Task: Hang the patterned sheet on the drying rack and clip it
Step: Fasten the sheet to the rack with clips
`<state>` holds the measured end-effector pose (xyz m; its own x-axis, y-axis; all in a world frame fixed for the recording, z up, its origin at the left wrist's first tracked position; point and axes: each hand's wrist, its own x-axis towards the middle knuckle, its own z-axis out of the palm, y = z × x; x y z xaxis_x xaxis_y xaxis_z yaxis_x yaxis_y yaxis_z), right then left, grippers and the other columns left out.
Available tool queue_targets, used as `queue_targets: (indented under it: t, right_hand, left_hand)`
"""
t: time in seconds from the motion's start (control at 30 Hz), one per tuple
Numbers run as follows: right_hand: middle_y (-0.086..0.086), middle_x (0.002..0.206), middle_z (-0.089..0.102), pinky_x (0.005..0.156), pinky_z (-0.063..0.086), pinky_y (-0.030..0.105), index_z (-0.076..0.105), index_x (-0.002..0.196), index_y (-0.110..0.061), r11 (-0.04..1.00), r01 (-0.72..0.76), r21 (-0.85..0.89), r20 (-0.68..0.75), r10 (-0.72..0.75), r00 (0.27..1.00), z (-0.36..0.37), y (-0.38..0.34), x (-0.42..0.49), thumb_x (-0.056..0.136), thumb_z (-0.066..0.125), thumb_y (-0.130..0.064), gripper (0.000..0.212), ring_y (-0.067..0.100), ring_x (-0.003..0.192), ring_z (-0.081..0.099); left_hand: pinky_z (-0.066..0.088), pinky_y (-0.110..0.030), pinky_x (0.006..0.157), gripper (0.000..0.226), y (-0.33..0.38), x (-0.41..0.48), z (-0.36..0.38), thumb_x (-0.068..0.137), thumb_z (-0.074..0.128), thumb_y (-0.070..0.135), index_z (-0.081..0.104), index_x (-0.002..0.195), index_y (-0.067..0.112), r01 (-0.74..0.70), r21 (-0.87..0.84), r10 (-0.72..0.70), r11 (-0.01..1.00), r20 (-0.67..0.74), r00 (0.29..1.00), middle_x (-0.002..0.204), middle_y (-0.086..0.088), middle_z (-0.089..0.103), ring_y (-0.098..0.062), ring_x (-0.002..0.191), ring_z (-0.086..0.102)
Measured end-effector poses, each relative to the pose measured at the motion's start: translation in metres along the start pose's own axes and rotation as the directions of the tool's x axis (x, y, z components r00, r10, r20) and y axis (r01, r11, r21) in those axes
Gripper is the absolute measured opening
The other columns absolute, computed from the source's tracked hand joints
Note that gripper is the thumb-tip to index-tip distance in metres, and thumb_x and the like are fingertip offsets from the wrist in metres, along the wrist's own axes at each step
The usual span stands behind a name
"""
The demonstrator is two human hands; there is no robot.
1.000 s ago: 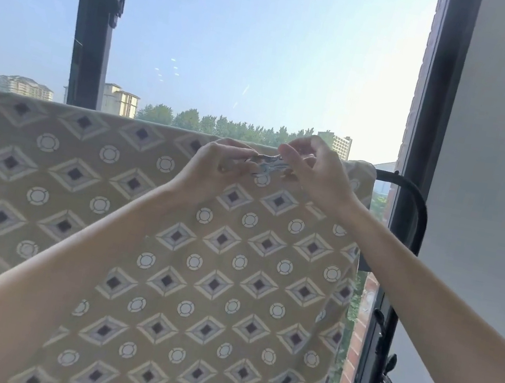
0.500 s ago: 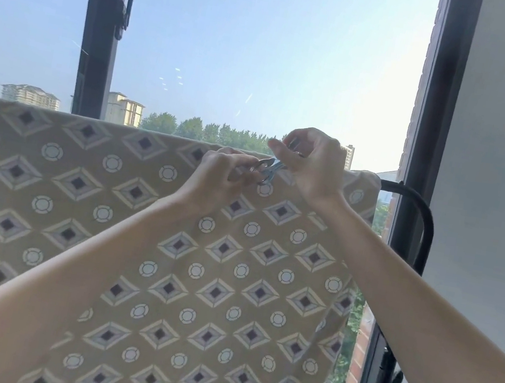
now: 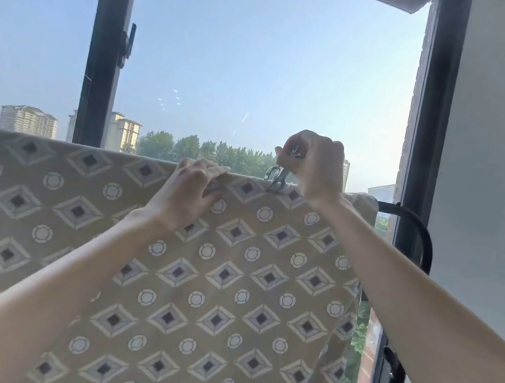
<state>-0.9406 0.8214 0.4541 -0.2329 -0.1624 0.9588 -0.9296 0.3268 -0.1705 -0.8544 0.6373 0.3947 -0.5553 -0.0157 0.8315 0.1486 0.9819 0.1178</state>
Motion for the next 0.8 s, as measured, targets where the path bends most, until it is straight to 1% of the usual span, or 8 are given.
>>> queue_targets:
  t: [0.13, 0.3, 0.37, 0.43, 0.5, 0.57, 0.7, 0.8]
  right_hand:
    - [-0.009, 0.067, 0.06, 0.056, 0.041, 0.006, 0.064, 0.077, -0.011, 0.996, -0.09, -0.024, 0.2, 0.093, 0.975, 0.015, 0.0, 0.004, 0.079, 0.074, -0.012, 0.01, 0.0, 0.06, 0.057]
    - [0.005, 0.09, 0.069, 0.066, 0.047, 0.011, 0.064, 0.089, -0.009, 0.989, -0.141, -0.04, 0.208, 0.146, 0.967, 0.028, 0.012, 0.004, 0.083, 0.071, -0.025, 0.019, 0.018, 0.085, 0.067]
    - [0.008, 0.104, 0.068, 0.079, 0.049, 0.019, 0.061, 0.112, -0.007, 0.991, -0.117, -0.064, 0.239, 0.129, 0.962, 0.027, 0.014, 0.003, 0.084, 0.067, -0.038, 0.042, 0.021, 0.096, 0.065]
    - [0.009, 0.125, 0.059, 0.094, 0.041, 0.029, 0.05, 0.13, -0.009, 0.989, -0.108, -0.102, 0.234, 0.13, 0.963, 0.022, 0.017, -0.003, 0.085, 0.061, -0.048, 0.061, 0.023, 0.115, 0.054]
    - [0.006, 0.132, 0.051, 0.097, 0.032, 0.029, 0.045, 0.134, -0.011, 0.984, -0.127, -0.124, 0.146, 0.144, 0.979, 0.014, 0.023, -0.016, 0.088, 0.055, -0.051, 0.061, 0.022, 0.125, 0.04]
    - [0.005, 0.128, 0.051, 0.1, 0.035, 0.03, 0.045, 0.131, -0.011, 0.983, -0.134, -0.123, 0.047, 0.141, 0.989, 0.005, 0.032, -0.035, 0.092, 0.053, -0.044, 0.053, 0.019, 0.121, 0.041]
    - [-0.001, 0.118, 0.05, 0.086, 0.044, 0.018, 0.048, 0.122, -0.014, 0.975, -0.145, -0.169, -0.068, 0.135, 0.989, -0.025, 0.054, -0.083, 0.09, 0.058, -0.022, 0.035, 0.011, 0.106, 0.048]
    - [-0.001, 0.115, 0.05, 0.081, 0.052, 0.028, 0.049, 0.118, -0.015, 0.966, -0.188, -0.177, -0.028, 0.186, 0.982, -0.055, 0.074, -0.123, 0.091, 0.058, -0.021, 0.029, 0.014, 0.104, 0.052]
  left_hand:
    - [0.032, -0.033, 0.101, 0.051, -0.002, 0.001, 0.003, 0.092, 0.057, 0.016, 0.041, 0.14, 0.013, -0.015, -0.019, 0.014, 1.0, -0.037, 0.999, 0.132, -0.004, 0.051, -0.022, 0.121, 0.037]
    - [0.023, -0.032, 0.11, 0.058, -0.008, -0.007, 0.009, 0.091, 0.058, 0.017, 0.034, 0.144, 0.012, -0.04, -0.037, 0.038, 0.999, -0.042, 0.998, 0.142, -0.002, 0.041, -0.018, 0.133, 0.027]
    - [0.018, -0.035, 0.113, 0.062, -0.005, -0.011, 0.015, 0.092, 0.056, 0.019, 0.026, 0.147, 0.016, -0.017, -0.05, 0.014, 0.999, -0.054, 0.998, 0.15, 0.0, 0.029, -0.015, 0.14, 0.017]
    - [0.012, -0.04, 0.114, 0.07, 0.002, -0.017, 0.024, 0.094, 0.054, 0.019, 0.013, 0.15, 0.023, 0.019, -0.085, -0.022, 0.996, -0.038, 0.999, 0.157, 0.007, 0.007, -0.01, 0.144, -0.002]
    - [0.008, -0.042, 0.113, 0.077, 0.013, -0.025, 0.035, 0.094, 0.053, 0.017, 0.002, 0.15, 0.028, -0.001, -0.138, 0.001, 0.99, 0.002, 1.0, 0.156, 0.013, -0.012, -0.008, 0.142, -0.017]
    - [0.007, -0.046, 0.111, 0.079, 0.025, -0.033, 0.05, 0.093, 0.051, 0.015, -0.002, 0.149, 0.032, -0.038, -0.16, 0.042, 0.986, 0.023, 0.999, 0.153, 0.015, -0.022, -0.012, 0.141, -0.023]
    - [0.001, -0.062, 0.111, 0.072, 0.055, -0.05, 0.09, 0.093, 0.048, 0.021, 0.005, 0.147, 0.043, -0.079, -0.124, 0.097, 0.989, 0.146, 0.985, 0.154, 0.009, -0.02, -0.016, 0.139, -0.027]
    - [0.003, -0.073, 0.103, 0.065, 0.079, -0.063, 0.128, 0.096, 0.043, 0.034, 0.003, 0.144, 0.049, -0.137, -0.034, 0.141, 0.99, 0.22, 0.965, 0.154, 0.012, -0.021, -0.02, 0.14, -0.027]
